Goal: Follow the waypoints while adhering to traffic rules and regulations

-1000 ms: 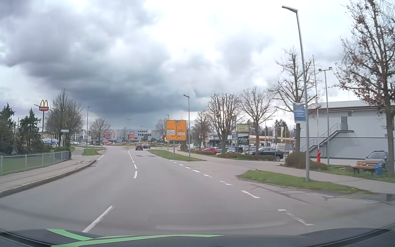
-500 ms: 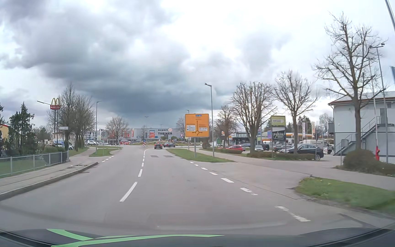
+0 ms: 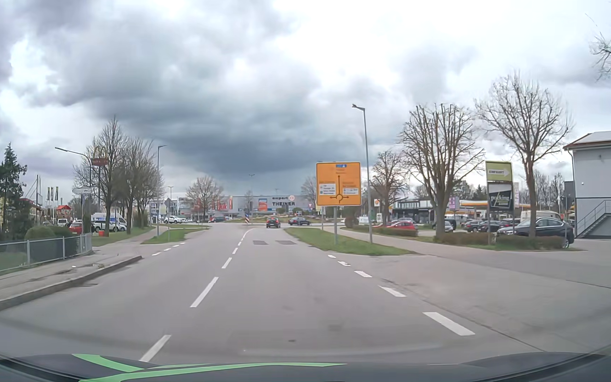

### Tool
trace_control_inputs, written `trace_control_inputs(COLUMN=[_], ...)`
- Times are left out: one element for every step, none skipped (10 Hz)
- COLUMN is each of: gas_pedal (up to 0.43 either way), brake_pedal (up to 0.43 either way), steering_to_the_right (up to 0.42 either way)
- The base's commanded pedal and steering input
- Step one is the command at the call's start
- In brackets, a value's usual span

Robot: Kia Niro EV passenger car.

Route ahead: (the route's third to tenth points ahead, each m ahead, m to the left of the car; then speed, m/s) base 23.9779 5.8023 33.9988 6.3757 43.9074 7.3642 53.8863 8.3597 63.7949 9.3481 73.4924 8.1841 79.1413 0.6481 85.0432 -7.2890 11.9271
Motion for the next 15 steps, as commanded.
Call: trace_control_inputs(gas_pedal=[0.118, 0.118, 0.118, 0.118, 0.118, 0.118, 0.118, 0.118, 0.118, 0.11, 0.11, 0.11, 0.11, 0.098, 0.067], brake_pedal=[0.0, 0.0, 0.0, 0.0, 0.0, 0.0, 0.0, 0.0, 0.0, 0.0, 0.0, 0.0, 0.0, 0.0, 0.0], steering_to_the_right=[-0.048, -0.046, -0.042, -0.038, -0.035, -0.034, -0.032, -0.028, -0.023, -0.02, -0.017, -0.014, -0.014, -0.014, -0.009])
